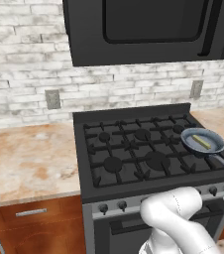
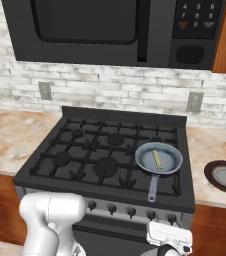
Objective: Pick up the butter stick and place it in the pan. Then turn on the burner for the pan.
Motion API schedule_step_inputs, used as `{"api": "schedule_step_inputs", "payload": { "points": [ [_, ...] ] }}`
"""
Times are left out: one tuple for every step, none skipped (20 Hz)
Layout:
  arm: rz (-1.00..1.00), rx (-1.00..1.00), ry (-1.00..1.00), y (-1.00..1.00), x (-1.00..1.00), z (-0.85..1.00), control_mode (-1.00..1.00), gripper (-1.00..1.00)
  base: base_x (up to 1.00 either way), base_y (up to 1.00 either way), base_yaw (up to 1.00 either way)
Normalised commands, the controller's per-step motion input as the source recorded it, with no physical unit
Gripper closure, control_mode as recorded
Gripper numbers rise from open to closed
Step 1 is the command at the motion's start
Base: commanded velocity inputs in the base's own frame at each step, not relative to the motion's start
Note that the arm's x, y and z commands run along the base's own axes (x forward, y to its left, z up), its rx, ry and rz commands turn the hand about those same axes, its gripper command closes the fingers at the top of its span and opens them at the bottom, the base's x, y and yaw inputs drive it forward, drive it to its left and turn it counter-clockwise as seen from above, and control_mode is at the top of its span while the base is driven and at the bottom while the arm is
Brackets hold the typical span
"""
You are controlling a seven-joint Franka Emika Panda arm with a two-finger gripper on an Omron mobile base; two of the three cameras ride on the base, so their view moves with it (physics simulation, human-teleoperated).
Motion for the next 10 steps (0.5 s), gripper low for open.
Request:
{"api": "schedule_step_inputs", "payload": {
  "points": [
    [0.00, 0.00, 0.00, -0.05, 0.02, -0.15, -1.00, -1.00, 0.00, 0.00, 0.00],
    [0.00, 0.00, 0.00, -0.05, 0.01, -0.14, -1.00, -1.00, 0.00, 0.00, 0.00],
    [0.00, 0.00, 0.00, -0.04, 0.03, -0.13, -1.00, -1.00, 0.00, 0.00, 0.00],
    [0.00, 0.00, 0.00, -0.02, 0.04, -0.10, -1.00, -1.00, 0.00, 0.00, 0.00],
    [0.00, 0.00, 0.00, -0.02, 0.05, -0.11, -1.00, -1.00, 0.00, 0.00, 0.00],
    [0.00, 0.00, 0.00, -0.01, 0.06, -0.10, -1.00, -1.00, 0.00, 0.00, 0.00],
    [0.00, 0.00, 0.00, -0.01, 0.08, -0.07, -1.00, -1.00, 0.00, 0.00, 0.00],
    [0.00, 0.00, 0.00, -0.01, 0.09, -0.08, -1.00, -1.00, 0.00, 0.00, 0.00],
    [0.00, 0.00, 0.00, -0.01, 0.11, -0.07, -1.00, -1.00, 0.00, 0.00, 0.00],
    [0.00, 0.00, 0.00, 0.00, 0.11, -0.13, -1.00, -1.00, 0.00, 0.00, 0.00]
  ]
}}
